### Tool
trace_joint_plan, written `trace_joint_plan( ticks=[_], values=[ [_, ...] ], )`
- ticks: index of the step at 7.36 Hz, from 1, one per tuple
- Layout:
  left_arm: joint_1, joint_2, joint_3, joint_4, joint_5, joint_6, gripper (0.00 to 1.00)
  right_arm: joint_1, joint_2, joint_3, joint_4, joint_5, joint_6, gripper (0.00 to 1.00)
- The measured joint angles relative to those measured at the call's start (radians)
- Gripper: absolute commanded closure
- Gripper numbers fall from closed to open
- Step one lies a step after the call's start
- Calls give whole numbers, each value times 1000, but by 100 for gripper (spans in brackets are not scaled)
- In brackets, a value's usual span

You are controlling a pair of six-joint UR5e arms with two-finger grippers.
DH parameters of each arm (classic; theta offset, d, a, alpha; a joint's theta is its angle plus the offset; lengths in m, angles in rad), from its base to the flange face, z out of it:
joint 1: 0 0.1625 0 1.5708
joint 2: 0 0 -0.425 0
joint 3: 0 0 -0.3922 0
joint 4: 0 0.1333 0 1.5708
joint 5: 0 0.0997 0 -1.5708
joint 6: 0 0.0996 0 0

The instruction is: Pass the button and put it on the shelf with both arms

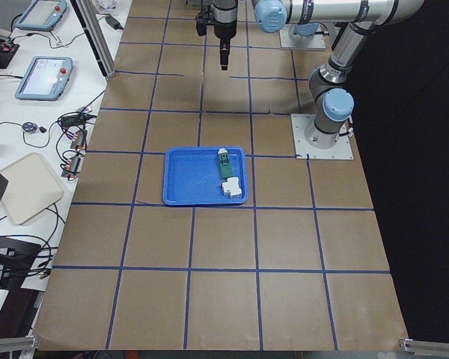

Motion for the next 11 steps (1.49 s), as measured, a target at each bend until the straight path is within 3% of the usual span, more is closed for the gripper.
trace_joint_plan(
  ticks=[7,11],
  values=[
    [0,1,6,6,41,-6,0,112,49,-16,-77,-22,522,0],
    [0,2,16,5,41,-16,0,121,41,-20,-68,-48,581,0]
  ],
)
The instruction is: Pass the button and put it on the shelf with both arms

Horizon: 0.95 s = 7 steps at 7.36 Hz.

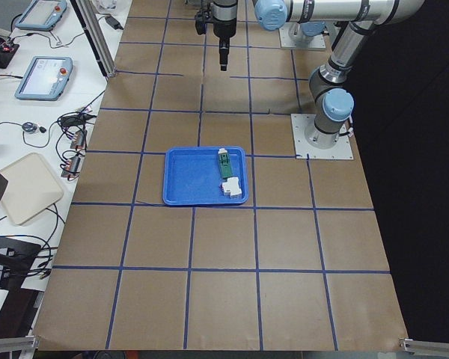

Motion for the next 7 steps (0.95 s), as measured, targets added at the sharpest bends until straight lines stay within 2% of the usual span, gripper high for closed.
trace_joint_plan(
  ticks=[2,5,7],
  values=[
    [0,1,0,-1,0,-1,0,1,2,-1,-2,-8,59,0],
    [0,5,-10,-2,1,-1,0,3,11,5,22,-48,306,0],
    [0,6,-10,-1,3,0,0,26,6,11,90,-72,478,0]
  ],
)
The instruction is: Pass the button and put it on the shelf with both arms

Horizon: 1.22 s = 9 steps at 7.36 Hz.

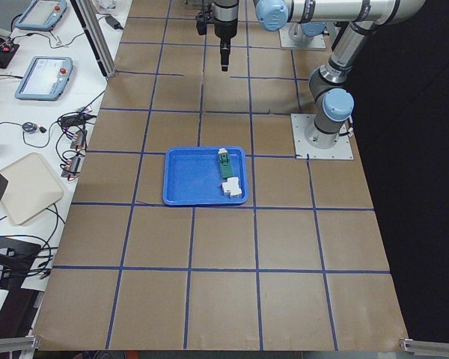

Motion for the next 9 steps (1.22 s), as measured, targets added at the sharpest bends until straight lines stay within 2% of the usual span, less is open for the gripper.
trace_joint_plan(
  ticks=[3,9],
  values=[
    [0,0,-1,1,0,1,0,19,-41,-8,44,11,90,0],
    [0,0,0,1,-3,1,0,20,-54,4,41,4,164,0]
  ],
)
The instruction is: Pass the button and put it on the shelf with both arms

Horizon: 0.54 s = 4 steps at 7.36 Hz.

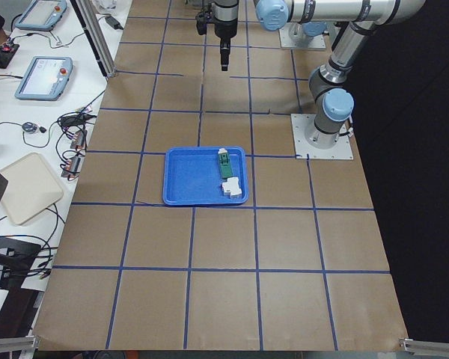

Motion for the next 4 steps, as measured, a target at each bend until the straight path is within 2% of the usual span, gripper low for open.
trace_joint_plan(
  ticks=[4],
  values=[
    [0,0,-3,0,-1,1,0,0,1,16,-3,-2,2,0]
  ],
)
